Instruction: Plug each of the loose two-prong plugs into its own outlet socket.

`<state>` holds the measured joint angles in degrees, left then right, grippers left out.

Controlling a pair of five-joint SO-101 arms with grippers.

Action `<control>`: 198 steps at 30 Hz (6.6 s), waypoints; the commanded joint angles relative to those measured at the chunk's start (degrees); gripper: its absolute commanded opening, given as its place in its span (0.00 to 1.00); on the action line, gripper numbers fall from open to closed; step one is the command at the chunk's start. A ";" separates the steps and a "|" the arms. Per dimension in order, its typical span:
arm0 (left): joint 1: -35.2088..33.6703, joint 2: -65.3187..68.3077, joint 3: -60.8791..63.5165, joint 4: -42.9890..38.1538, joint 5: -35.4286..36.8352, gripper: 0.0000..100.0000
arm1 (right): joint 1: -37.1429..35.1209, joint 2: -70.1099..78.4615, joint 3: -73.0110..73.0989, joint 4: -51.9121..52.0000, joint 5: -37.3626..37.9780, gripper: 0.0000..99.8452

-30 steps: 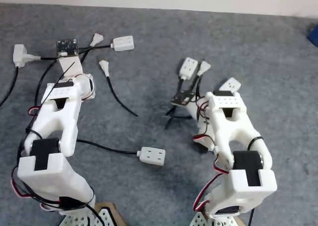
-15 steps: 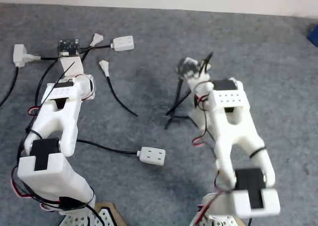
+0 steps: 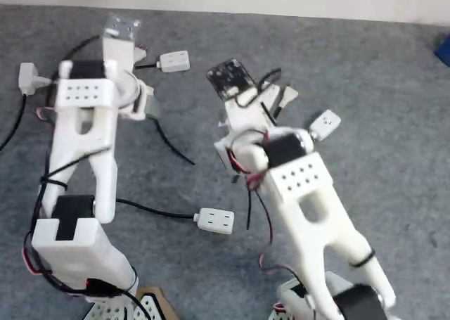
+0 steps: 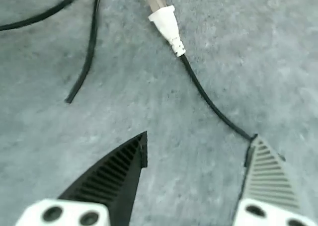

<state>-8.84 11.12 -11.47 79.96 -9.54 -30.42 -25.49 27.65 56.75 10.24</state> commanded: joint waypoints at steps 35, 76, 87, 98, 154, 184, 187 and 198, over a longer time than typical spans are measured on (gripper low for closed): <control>13.41 -7.96 -22.99 19.52 -4.75 0.37 | -2.77 -11.38 20.70 -32.66 8.79 0.01; 12.00 -8.57 13.93 0.88 -6.42 0.37 | -7.52 -11.21 12.09 -10.15 1.93 0.01; 11.30 -8.57 15.78 -0.35 -6.59 0.37 | -7.43 -11.21 12.18 -9.89 2.02 0.01; 7.25 -9.54 9.19 -0.26 -6.68 0.37 | -6.46 -11.30 18.42 -12.62 1.93 0.01; 16.13 -9.45 25.36 -9.76 -4.31 0.37 | -8.48 -11.82 18.42 -12.62 2.20 0.01; 0.40 -9.10 31.25 -28.13 5.89 0.37 | -14.99 10.33 -9.01 39.96 -5.98 0.01; 0.40 -9.10 32.40 -28.92 5.89 0.37 | -14.99 18.07 -19.47 44.44 -6.59 0.01; -8.92 -9.10 38.99 -40.35 10.55 0.37 | -14.64 28.88 -25.19 44.44 -13.71 0.01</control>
<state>-13.76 3.65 24.22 47.43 -2.68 -45.01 3.34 2.77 99.74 0.13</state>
